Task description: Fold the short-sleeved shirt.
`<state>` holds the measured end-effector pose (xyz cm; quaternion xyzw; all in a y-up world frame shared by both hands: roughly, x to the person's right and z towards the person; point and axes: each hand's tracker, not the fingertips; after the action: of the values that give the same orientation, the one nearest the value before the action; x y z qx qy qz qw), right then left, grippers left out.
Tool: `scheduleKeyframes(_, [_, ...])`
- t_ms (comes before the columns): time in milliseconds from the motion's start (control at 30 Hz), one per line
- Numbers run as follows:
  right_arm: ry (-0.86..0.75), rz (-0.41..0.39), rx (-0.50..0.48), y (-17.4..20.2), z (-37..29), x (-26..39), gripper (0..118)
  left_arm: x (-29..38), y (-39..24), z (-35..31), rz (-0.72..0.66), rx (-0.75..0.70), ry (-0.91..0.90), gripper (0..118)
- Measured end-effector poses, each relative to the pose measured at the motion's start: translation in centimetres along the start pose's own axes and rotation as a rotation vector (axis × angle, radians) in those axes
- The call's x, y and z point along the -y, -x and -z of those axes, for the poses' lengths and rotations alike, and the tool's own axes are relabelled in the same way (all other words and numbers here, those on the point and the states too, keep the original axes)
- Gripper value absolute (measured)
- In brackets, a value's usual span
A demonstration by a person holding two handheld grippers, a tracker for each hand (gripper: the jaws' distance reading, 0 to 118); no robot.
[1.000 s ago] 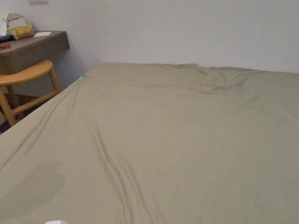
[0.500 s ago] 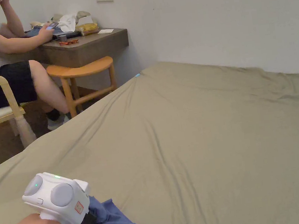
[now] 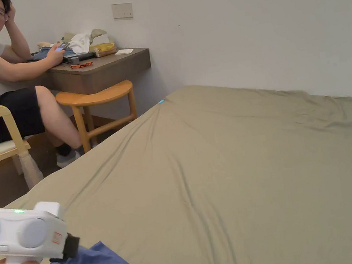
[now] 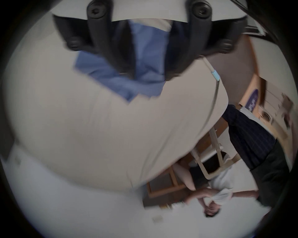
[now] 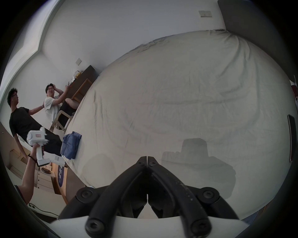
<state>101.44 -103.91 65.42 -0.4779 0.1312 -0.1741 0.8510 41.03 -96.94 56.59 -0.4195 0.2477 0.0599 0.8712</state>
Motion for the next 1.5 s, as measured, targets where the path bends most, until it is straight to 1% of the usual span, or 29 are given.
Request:
scheduleKeyframes(33, [-0.016,-0.012,0.002,0.1,-0.4,-0.1,2,-0.8,0.3,-2.5,-0.077,0.039,-0.087,0])
scheduleKeyframes(67, [-0.04,-0.03,0.005,0.2,-0.7,-0.3,2,-1.4,-0.1,-4.9,-0.133,0.075,-0.194,0])
scheduleKeyframes(100, [-0.07,-0.048,0.01,0.3,-1.2,-0.5,2,-1.1,-1.2,-6.9,-0.107,0.103,-0.23,0])
scheduleKeyframes(167, [-0.149,-0.074,0.041,0.4,-2.4,-1.2,2,-0.2,-4.1,-10.3,0.002,0.13,-0.319,0])
scheduleKeyframes(200, [-0.191,-0.084,0.054,0.4,-3.2,-1.7,2,0.6,-6.0,-11.7,0.056,0.1,-0.391,0])
scheduleKeyframes(267, [-0.315,-0.119,0.093,0.8,-5.5,-2.7,2,2.1,-9.7,-14.8,0.134,0.105,-0.533,0])
scheduleKeyframes(300, [-0.381,-0.136,0.116,0.9,-6.6,-3.2,2,2.8,-11.6,-16.4,0.139,0.118,-0.601,0])
scheduleKeyframes(333, [-0.462,-0.153,0.147,1.0,-8.0,-3.6,2,3.6,-13.3,-18.0,0.129,0.166,-0.67,0])
scheduleKeyframes(400, [-0.642,-0.205,0.218,1.5,-11.0,-4.3,2,5.2,-16.9,-20.7,0.067,0.226,-0.802,0])
scheduleKeyframes(500, [-0.827,-0.271,0.321,1.7,-14.5,-4.5,2,7.7,-21.2,-22.9,0.04,0.27,-0.884,0])
scheduleKeyframes(600, [-0.913,-0.293,0.398,1.3,-16.8,-3.7,2,10.1,-23.8,-24.5,0.03,0.363,-0.85,0])
scheduleKeyframes(700, [-0.943,-0.294,0.483,0.6,-17.4,-1.9,2,12.0,-24.5,-25.2,0.047,0.537,-0.768,0])
scheduleKeyframes(733, [-0.944,-0.292,0.482,0.5,-17.3,-1.5,2,12.3,-24.8,-25.2,0.072,0.564,-0.748,0])
scheduleKeyframes(833, [-0.939,-0.293,0.457,0.3,-17.0,-1.2,2,12.6,-25.7,-24.8,0.12,0.505,-0.743,0])
scheduleKeyframes(1000, [-0.928,-0.311,0.454,0.8,-15.8,-1.5,3,12.4,-25.5,-24.7,0.138,0.463,-0.749,0])
scheduleKeyframes(1033, [-0.923,-0.318,0.457,0.9,-15.7,-1.7,9,12.5,-25.5,-24.8,0.142,0.447,-0.754,0])
scheduleKeyframes(1100, [-0.922,-0.325,0.464,0.9,-15.2,-2.0,30,12.4,-25.2,-24.6,0.149,0.42,-0.757,0])
scheduleKeyframes(1133, [-0.921,-0.325,0.463,0.9,-15.2,-2.1,49,12.4,-25.1,-24.5,0.15,0.413,-0.757,5])
scheduleKeyframes(1167, [-0.911,-0.327,0.452,0.9,-15.1,-2.3,64,12.5,-25.1,-24.5,0.153,0.409,-0.755,13])
scheduleKeyframes(1200, [-0.896,-0.33,0.43,0.8,-15.1,-2.6,78,12.5,-24.9,-24.4,0.151,0.408,-0.754,25])
scheduleKeyframes(1233, [-0.895,-0.33,0.42,0.7,-14.9,-2.7,78,12.5,-24.7,-24.4,0.15,0.408,-0.754,32])
scheduleKeyframes(1300, [-0.887,-0.326,0.416,0.9,-14.5,-2.8,88,12.3,-24.6,-24.3,0.144,0.416,-0.745,48])
scheduleKeyframes(1333, [-0.887,-0.328,0.417,1.0,-14.4,-2.8,109,12.2,-24.6,-24.2,0.14,0.419,-0.737,80])
scheduleKeyframes(1367, [-0.887,-0.338,0.418,1.0,-14.2,-2.8,118,12.1,-24.7,-24.1,0.138,0.416,-0.716,105])
scheduleKeyframes(1400, [-0.897,-0.365,0.402,1.2,-14.1,-2.7,118,12.1,-24.7,-24.1,0.151,0.423,-0.698,118])
scheduleKeyframes(1433, [-0.902,-0.371,0.422,1.2,-14.1,-2.6,118,12.5,-24.4,-24.2,0.163,0.442,-0.717,118])
scheduleKeyframes(1500, [-0.913,-0.377,0.432,1.3,-14.2,-2.6,118,12.5,-24.6,-24.2,0.163,0.443,-0.714,118])
